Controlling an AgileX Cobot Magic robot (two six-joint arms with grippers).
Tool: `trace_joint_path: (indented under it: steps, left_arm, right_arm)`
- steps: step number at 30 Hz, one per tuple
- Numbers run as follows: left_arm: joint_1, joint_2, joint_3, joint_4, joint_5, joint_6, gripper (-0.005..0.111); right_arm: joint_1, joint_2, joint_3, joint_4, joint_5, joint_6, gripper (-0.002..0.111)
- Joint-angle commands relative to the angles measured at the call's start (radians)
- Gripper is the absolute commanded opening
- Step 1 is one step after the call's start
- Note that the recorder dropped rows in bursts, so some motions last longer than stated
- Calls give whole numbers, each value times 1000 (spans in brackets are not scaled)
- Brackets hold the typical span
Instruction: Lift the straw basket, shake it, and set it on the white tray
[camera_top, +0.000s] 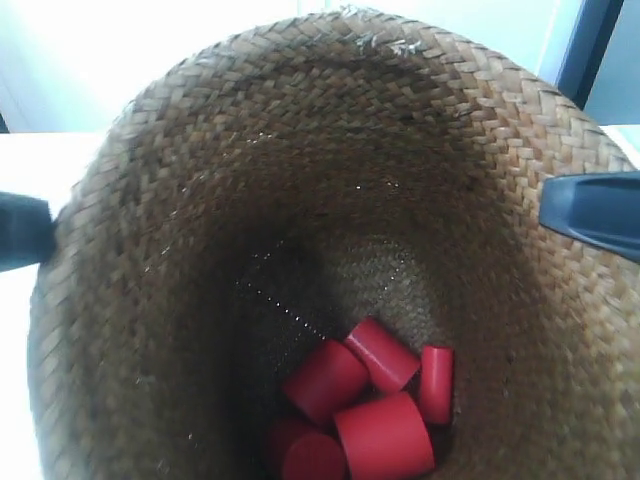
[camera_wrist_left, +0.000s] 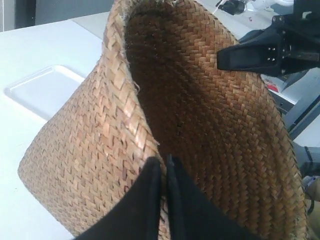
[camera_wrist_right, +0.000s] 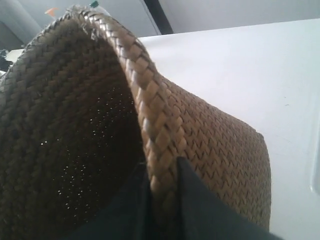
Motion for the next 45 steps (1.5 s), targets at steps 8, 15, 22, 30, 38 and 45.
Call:
trace_joint_path:
  steps: [8, 15, 22, 30, 38, 45]
  left_arm:
    - [-37, 278, -71, -221, -117, 201, 0]
    - [-217, 477, -208, -191, -294, 196, 0]
    - [-330, 691, -386, -139, -403, 162, 0]
    - [-330, 867, -581, 46, -396, 8, 0]
    - [-330, 980, -706, 109, -377, -55, 0]
    - [-327, 1074, -804, 112, -352, -71, 0]
  right_arm:
    - [0, 121, -103, -310, -155, 216, 0]
    - [0, 219, -179, -745, -124, 548, 0]
    - [0, 320, -254, -1035, -86, 743, 0]
    - [-44, 426, -302, -1240, -22, 843, 0]
    - [-161, 543, -302, -1228, -106, 843, 0]
    - [-264, 612, -302, -1223, -158, 843, 0]
